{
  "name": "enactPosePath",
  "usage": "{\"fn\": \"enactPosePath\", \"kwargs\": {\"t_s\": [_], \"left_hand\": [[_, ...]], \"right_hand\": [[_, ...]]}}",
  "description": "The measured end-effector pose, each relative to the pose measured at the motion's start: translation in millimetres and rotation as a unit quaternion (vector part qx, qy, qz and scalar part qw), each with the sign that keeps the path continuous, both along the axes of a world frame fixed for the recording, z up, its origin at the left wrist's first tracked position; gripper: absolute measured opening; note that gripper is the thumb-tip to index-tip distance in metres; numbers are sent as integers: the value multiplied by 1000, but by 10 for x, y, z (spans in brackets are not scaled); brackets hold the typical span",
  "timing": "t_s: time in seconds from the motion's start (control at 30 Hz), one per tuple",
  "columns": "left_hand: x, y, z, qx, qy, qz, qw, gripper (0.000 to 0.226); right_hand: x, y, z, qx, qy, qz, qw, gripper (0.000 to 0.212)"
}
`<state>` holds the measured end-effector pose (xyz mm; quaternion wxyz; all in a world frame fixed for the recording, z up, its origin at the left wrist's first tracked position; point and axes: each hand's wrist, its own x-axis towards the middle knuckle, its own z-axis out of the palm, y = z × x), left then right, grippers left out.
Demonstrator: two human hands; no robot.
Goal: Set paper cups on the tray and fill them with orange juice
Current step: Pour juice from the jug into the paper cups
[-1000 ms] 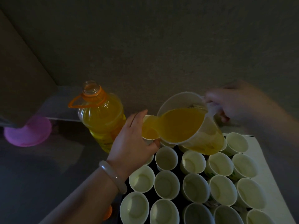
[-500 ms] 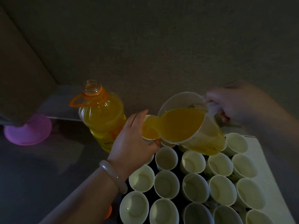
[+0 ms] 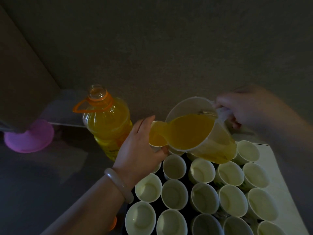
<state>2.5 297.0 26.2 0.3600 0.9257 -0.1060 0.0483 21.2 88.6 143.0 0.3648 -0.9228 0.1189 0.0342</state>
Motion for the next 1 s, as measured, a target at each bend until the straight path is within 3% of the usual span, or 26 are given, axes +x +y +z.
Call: {"fn": "enactPosePath", "kwargs": {"t_s": [0.2, 0.43, 1.0], "left_hand": [[0, 13, -16, -3, -5, -1, 1000, 85], [19, 15, 0, -15, 2, 2, 1000, 86], [21, -22, -21, -20, -5, 2, 1000, 84]], "right_hand": [[0, 13, 17, -26, -11, 23, 999, 36], [45, -39, -31, 5, -13, 24, 1000, 45], [58, -82, -82, 48, -9, 9, 999, 38]]}}
